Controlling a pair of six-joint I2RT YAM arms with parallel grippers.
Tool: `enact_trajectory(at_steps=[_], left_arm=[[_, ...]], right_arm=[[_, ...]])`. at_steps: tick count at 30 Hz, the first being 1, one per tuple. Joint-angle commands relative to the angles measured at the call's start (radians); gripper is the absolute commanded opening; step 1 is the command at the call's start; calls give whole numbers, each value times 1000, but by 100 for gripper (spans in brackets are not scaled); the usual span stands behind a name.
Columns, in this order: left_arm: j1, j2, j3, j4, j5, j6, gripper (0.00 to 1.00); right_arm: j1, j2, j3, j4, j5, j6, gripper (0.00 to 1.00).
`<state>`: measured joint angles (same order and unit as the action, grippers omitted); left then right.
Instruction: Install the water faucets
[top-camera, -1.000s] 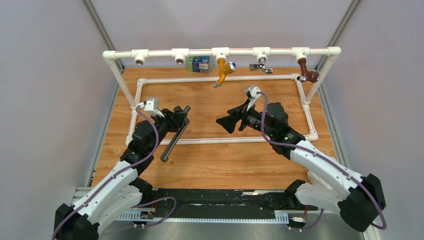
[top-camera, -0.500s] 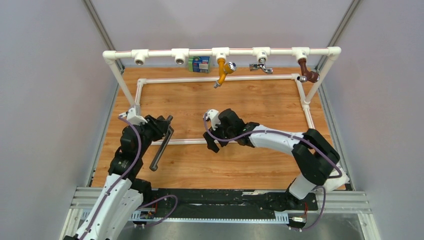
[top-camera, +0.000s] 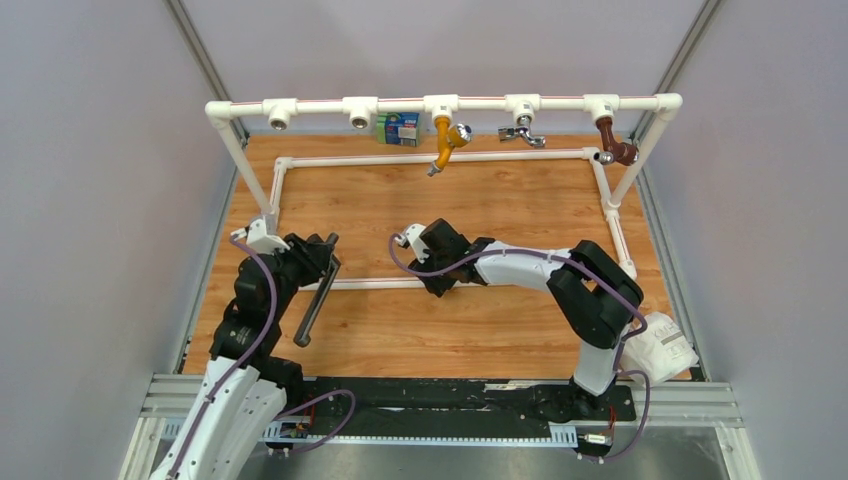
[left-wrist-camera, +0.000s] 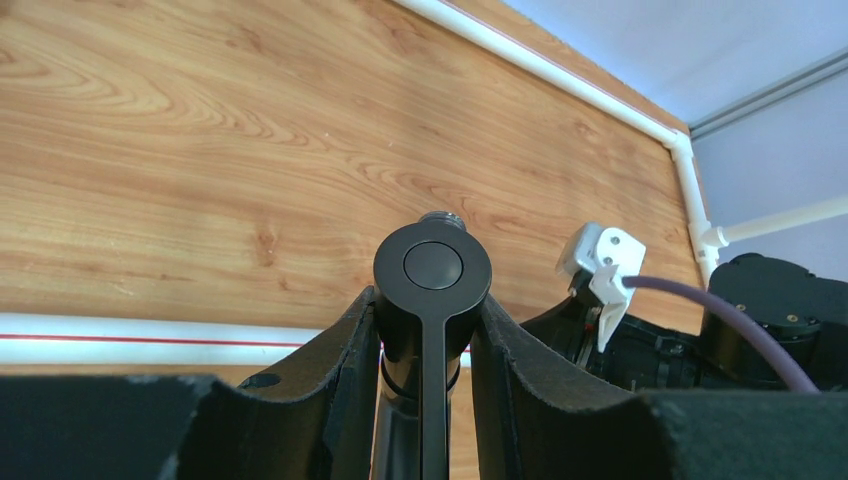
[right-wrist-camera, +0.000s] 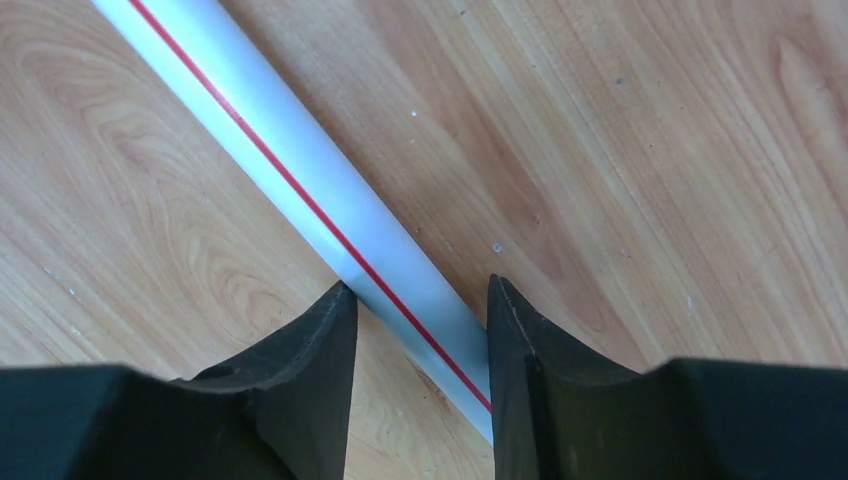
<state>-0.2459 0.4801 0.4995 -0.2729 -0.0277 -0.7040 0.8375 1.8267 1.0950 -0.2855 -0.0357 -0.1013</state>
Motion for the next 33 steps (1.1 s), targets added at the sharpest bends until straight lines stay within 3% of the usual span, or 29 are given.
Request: enact_trajectory(at_steps=[1,8,15,18,22,29,33], left_arm=[[8,-18,82,52,-21,26,0],[8,14,85,104,-2,3,0],[8,75,96,182,49,-34,0],[8,94,114,213,48,-45,0],[10,118,151,238,31,-61,0],[36,187,186,328,14,-147,0],[51,215,195,368,22,-195,0]], right_arm=[[11,-9,-29,-110,26,84,35],[15,-116,-138,-112,83,261,12],[23,-205,-199,-107,166,310,8],[25,-262,-207,-86,108,284,18],[41,-348,-155,-75,18,223,42],[74,-518,-70,-86,-173,77,64],[81,-572,-9,-127,-292,14,69]])
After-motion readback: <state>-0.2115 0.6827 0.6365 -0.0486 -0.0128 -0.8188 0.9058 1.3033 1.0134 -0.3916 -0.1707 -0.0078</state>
